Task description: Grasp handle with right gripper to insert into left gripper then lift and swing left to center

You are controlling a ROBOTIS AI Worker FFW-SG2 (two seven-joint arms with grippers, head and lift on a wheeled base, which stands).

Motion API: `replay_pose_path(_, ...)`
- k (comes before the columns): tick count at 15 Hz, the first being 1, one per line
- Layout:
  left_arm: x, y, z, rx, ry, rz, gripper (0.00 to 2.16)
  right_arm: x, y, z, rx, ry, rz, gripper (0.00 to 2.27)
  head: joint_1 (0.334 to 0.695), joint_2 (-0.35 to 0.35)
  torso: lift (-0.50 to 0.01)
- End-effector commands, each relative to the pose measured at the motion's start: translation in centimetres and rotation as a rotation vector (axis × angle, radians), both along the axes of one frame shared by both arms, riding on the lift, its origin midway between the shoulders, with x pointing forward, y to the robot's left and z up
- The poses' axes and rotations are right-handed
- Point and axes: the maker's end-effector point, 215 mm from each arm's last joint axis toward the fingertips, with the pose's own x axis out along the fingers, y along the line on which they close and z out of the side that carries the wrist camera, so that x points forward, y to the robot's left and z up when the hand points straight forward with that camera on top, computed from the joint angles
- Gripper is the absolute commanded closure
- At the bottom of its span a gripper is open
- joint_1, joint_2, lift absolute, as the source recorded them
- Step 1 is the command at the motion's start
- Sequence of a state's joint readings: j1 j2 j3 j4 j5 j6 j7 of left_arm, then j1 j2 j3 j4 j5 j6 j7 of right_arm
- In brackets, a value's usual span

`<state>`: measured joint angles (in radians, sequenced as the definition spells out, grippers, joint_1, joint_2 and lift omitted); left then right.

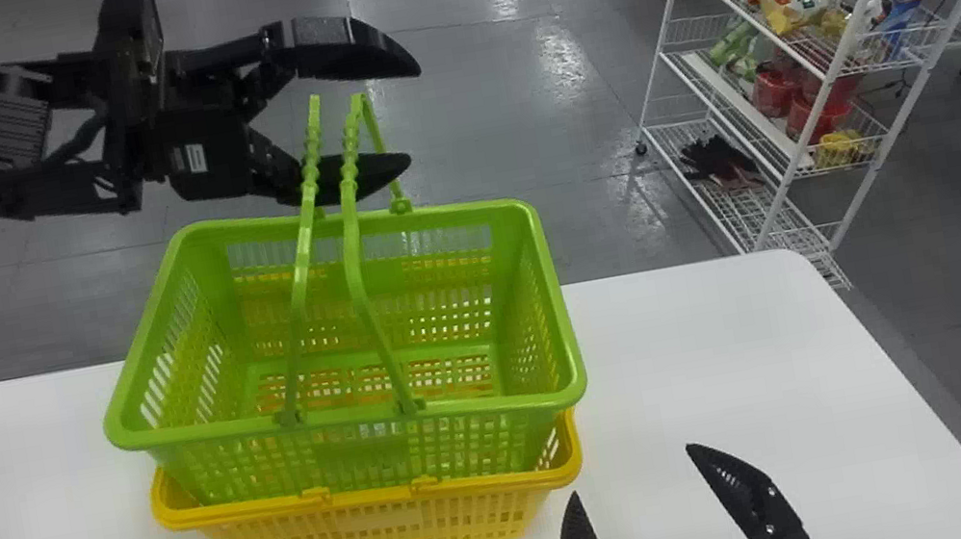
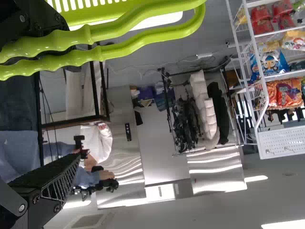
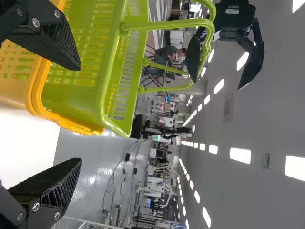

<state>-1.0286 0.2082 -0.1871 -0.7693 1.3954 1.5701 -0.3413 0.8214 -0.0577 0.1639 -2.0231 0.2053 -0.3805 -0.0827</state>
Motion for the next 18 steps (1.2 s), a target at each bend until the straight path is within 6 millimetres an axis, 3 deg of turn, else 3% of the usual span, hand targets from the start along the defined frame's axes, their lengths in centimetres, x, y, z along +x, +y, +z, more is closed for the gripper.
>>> replay_pose_path(1, 0.7, 0.3, 1.6, -0.006, -0.007, 0.009, 0.21, -0.3, -1.0, -0.5, 0.016, -0.007, -0.018, 0.14, 0.695, -0.173, -0.093)
replay_pose_path(9, 3.2, 1.3, 7.8, -0.018, -0.034, 0.050, 0.26, -1.7, -3.0, -0.3, 0.064, -0.070, -0.057, 0.14, 0.695, -0.186, -0.093)
replay_pose_path(16, 4.3, 2.2, 13.3, -0.061, -0.051, 0.074, 0.34, -2.4, -4.6, -0.5, 0.082, -0.097, -0.086, 0.14, 0.660, -0.199, -0.093)
replay_pose_path(18, 4.4, 2.2, 14.4, -0.071, -0.057, 0.076, 0.73, -2.5, -4.7, -0.2, 0.086, -0.107, -0.089, 0.14, 0.640, -0.200, -0.093)
